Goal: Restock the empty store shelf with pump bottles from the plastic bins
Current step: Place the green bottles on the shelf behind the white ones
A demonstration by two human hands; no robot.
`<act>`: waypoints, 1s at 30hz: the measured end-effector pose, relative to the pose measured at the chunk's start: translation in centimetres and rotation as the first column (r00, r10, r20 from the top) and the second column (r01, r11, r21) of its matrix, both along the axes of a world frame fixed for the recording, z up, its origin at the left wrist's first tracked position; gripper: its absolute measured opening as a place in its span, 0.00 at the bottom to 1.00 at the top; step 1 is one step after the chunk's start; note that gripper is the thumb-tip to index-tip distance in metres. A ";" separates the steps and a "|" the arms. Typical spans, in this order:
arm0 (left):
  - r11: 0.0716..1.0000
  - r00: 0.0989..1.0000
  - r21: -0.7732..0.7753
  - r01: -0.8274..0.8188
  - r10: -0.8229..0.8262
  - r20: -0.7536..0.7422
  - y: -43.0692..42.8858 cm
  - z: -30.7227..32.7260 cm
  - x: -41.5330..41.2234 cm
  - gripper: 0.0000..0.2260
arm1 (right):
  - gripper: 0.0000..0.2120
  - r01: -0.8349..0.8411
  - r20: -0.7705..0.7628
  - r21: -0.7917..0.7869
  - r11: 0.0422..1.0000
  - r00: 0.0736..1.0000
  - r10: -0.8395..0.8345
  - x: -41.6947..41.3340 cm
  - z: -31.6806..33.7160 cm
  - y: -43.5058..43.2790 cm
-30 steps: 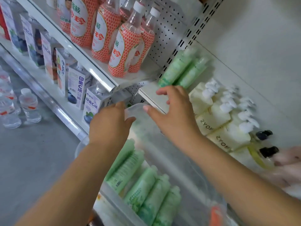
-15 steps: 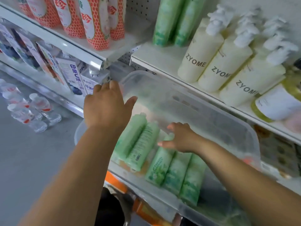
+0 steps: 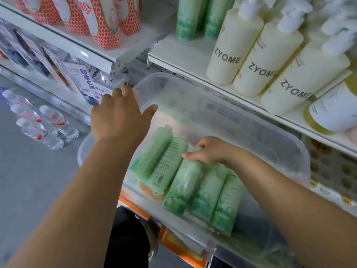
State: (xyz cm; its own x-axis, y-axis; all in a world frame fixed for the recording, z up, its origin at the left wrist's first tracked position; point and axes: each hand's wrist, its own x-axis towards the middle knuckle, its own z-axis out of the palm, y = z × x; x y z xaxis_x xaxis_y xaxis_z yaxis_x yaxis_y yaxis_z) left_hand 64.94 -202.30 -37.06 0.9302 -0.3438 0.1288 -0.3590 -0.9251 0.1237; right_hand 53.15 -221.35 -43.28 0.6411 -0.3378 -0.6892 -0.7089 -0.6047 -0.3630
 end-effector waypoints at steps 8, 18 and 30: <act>1.000 1.000 0.006 -0.008 0.007 0.030 0.1 -0.3 0.2 0.31 | 0.42 0.090 0.029 0.258 0.962 0.994 -0.101 0.0 1.4 0.3; 1.000 0.999 0.007 0.005 -0.005 0.044 0.1 -0.4 0.3 0.30 | 0.28 0.061 0.093 0.279 0.958 0.992 -0.090 0.1 1.6 1.6; 0.977 0.991 -0.191 -0.093 0.073 -0.113 0.8 0.3 0.6 0.23 | 0.25 0.214 0.448 0.052 0.975 0.868 -0.215 -2.1 9.2 3.8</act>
